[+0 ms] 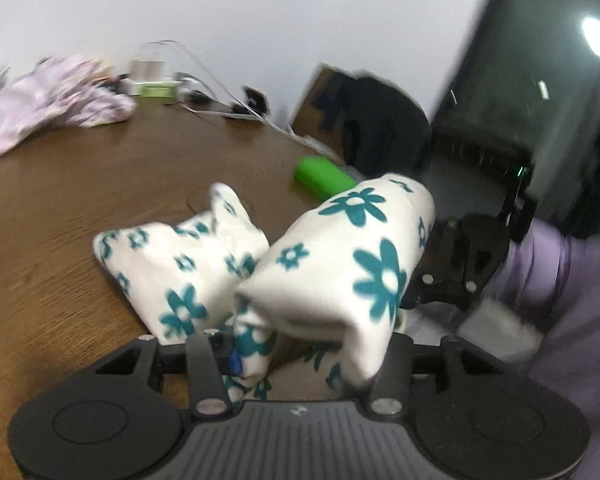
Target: Fold clothes
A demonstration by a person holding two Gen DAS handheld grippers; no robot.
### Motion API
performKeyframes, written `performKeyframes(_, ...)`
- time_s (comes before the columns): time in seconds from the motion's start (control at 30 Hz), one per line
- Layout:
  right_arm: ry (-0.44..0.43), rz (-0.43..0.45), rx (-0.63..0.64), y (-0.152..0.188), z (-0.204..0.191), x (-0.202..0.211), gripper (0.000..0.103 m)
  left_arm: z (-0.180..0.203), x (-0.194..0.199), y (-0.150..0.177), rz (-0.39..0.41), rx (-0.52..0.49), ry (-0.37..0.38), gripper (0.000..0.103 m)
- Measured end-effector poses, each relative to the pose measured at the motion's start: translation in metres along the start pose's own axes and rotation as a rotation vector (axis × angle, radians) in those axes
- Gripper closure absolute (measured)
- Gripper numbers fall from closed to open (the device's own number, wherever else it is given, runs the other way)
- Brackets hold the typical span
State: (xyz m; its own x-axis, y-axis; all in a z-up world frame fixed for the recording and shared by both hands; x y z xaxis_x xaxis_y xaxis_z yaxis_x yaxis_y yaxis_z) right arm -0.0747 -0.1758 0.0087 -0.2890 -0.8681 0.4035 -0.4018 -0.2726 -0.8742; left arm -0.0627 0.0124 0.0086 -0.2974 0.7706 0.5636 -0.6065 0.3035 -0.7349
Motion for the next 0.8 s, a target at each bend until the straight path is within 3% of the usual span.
performKeyframes(0.1,-0.031,0.063,-0.204,-0.008,0.026,0.006,0.053,-0.013,0.004,-0.010,0.048,0.109,-0.005,0.042)
performKeyframes(0.2,-0.006,0.079,-0.345,-0.009,0.048,0.002,0.050,-0.022,-0.004,-0.014,0.059,0.168,-0.063,0.042)
performKeyframes(0.27,0.017,0.100,-0.446,-0.008,0.062,-0.003,0.036,-0.031,-0.011,-0.012,0.058,0.244,-0.095,0.038)
performKeyframes(0.3,0.030,0.111,-0.502,-0.007,0.068,-0.003,0.034,-0.036,-0.013,-0.011,0.063,0.281,-0.105,0.037)
performKeyframes(0.4,0.097,0.148,-0.530,-0.005,0.076,0.001,0.033,-0.040,-0.007,-0.013,0.124,0.324,-0.148,0.041)
performKeyframes(0.5,0.131,0.186,-0.522,-0.010,0.076,0.006,0.033,-0.035,0.001,-0.017,0.144,0.307,-0.216,0.037)
performKeyframes(0.53,0.136,0.192,-0.531,-0.012,0.078,0.006,0.034,-0.035,0.004,-0.019,0.158,0.301,-0.227,0.035)
performKeyframes(0.6,0.147,0.194,-0.549,-0.016,0.080,0.003,0.058,-0.035,0.008,-0.025,0.186,0.290,-0.249,0.030)
performKeyframes(0.7,0.195,0.178,-0.572,-0.012,0.082,-0.004,0.068,-0.046,0.010,-0.032,0.217,0.339,-0.280,0.030)
performKeyframes(0.77,0.213,0.170,-0.606,-0.007,0.088,-0.008,0.071,-0.053,0.013,-0.038,0.255,0.369,-0.343,0.030)
performKeyframes(0.8,0.224,0.164,-0.608,-0.007,0.090,-0.010,0.072,-0.055,0.016,-0.042,0.297,0.372,-0.409,0.031)
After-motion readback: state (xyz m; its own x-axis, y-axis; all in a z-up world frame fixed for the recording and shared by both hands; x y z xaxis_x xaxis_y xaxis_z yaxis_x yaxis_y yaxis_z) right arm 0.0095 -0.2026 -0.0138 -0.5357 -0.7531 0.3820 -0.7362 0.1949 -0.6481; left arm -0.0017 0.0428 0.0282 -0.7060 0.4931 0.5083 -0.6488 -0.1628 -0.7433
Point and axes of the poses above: each gripper's, at about its wrist camera, not at the fingertips, and x roughly against the way its jaws point, z to its right, y to its underside, the point moved 5 cm from there along -x, roughly the way its jaws point
